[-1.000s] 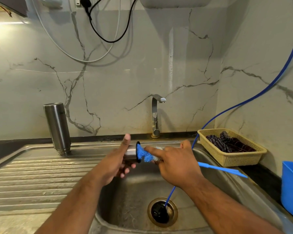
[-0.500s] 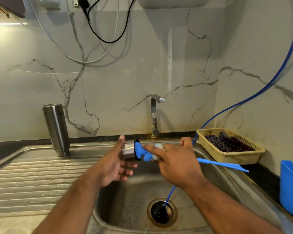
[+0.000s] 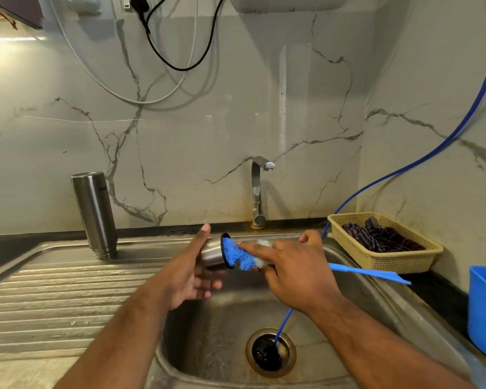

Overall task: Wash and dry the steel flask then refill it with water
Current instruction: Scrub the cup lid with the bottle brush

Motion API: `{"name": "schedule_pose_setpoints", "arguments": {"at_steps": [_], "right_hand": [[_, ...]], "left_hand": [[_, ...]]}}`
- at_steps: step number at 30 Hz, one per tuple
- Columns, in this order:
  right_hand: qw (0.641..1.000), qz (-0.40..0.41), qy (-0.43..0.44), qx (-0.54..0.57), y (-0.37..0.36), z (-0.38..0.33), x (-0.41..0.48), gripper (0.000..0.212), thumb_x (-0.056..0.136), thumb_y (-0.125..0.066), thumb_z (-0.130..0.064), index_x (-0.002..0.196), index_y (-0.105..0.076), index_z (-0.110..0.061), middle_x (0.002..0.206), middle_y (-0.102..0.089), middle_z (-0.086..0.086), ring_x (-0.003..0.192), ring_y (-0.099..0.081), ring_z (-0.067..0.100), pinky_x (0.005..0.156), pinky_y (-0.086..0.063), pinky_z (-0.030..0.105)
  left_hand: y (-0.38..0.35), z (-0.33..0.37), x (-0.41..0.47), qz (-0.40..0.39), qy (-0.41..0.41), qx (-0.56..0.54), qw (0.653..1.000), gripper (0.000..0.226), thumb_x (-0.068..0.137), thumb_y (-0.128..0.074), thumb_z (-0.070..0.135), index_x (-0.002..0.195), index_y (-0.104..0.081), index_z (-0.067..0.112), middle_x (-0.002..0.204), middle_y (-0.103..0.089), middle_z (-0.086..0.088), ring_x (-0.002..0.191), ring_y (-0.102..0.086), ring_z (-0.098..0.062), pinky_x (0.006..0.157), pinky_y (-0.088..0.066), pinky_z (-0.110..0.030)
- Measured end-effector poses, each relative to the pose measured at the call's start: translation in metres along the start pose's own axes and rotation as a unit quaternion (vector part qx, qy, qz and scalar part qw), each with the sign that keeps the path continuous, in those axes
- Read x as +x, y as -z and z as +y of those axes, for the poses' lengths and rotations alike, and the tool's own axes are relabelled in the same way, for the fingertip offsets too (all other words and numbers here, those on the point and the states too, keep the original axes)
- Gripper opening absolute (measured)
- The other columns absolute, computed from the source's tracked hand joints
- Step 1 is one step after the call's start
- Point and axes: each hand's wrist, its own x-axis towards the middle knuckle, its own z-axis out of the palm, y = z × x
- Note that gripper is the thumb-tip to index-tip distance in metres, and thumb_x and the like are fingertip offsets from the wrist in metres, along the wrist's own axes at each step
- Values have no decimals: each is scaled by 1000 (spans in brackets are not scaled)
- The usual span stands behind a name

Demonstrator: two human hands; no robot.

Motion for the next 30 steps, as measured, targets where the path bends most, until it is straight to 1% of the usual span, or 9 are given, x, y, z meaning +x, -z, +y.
{"name": "schedule_pose_setpoints", "arguments": {"at_steps": [3,5,8,12,16,18,21,26,30], "right_hand": [[1000,-5,-18,-9,-3,3,0,56,106,-41,-41,152,-16,-60,89,-54,-11,85,-49,12,100,-26,44],[999,-18,-47,7,-3,7,1,55,106,-41,-43,153,-17,-59,90,-53,-13,84,-45,10,98,-26,41],[997,-25,-66,28,-2,9,2,55,105,-42,-45,153,-19,-60,100,-63,-13,86,-42,7,100,-26,40],[999,-5,-42,14,1,7,0,55,106,-40,-44,152,-16,-61,93,-58,-13,84,-45,9,99,-26,40],[1000,13,-5,-6,-2,7,2,55,105,-40,-44,153,-16,-60,87,-53,-12,82,-46,10,97,-25,42],[1000,12,-2,-4,-6,9,2,56,105,-41,-43,153,-18,-60,88,-54,-11,82,-46,10,95,-27,41],[999,8,-23,41,-11,13,3,55,104,-43,-48,153,-20,-59,95,-66,-10,84,-53,10,96,-35,40],[985,-16,-93,142,-20,24,4,54,97,-50,-62,147,-30,-63,134,-66,-14,117,-62,11,93,-54,36],[974,24,-136,179,-12,32,2,55,96,-54,-58,148,-34,-58,118,-71,-15,95,-64,6,83,-58,35]], "left_hand": [[-2,0,0,-40,-9,6,999,63,92,-48,68,122,-69,17,97,-72,-15,64,-56,-14,56,-46,-26],[-1,4,1,-45,-78,-10,996,43,90,-66,45,125,-67,20,116,-71,-16,80,-66,-21,65,-55,-30],[-1,7,1,-51,-147,-6,988,48,77,-80,22,123,-67,26,127,-68,-7,114,-67,-26,88,-59,-39],[-5,8,2,-11,-127,-86,988,58,77,-73,51,122,-66,15,123,-70,-12,120,-64,-35,102,-53,-50],[-4,2,1,-36,-14,12,999,69,88,-44,77,120,-70,21,111,-74,-15,88,-68,-25,73,-55,-35],[-5,1,1,-53,-20,17,998,63,91,-48,70,121,-69,19,107,-73,-17,74,-62,-19,64,-50,-30],[-6,6,2,-33,-120,-1,992,43,90,-67,43,125,-64,18,122,-68,-18,87,-69,-21,75,-59,-33],[-7,10,7,155,-286,229,917,54,86,-77,4,122,-54,38,122,-59,10,109,-61,-10,87,-51,-20],[5,4,17,213,-271,171,923,53,84,-80,10,122,-55,38,119,-61,7,107,-63,-16,89,-54,-28]]}}
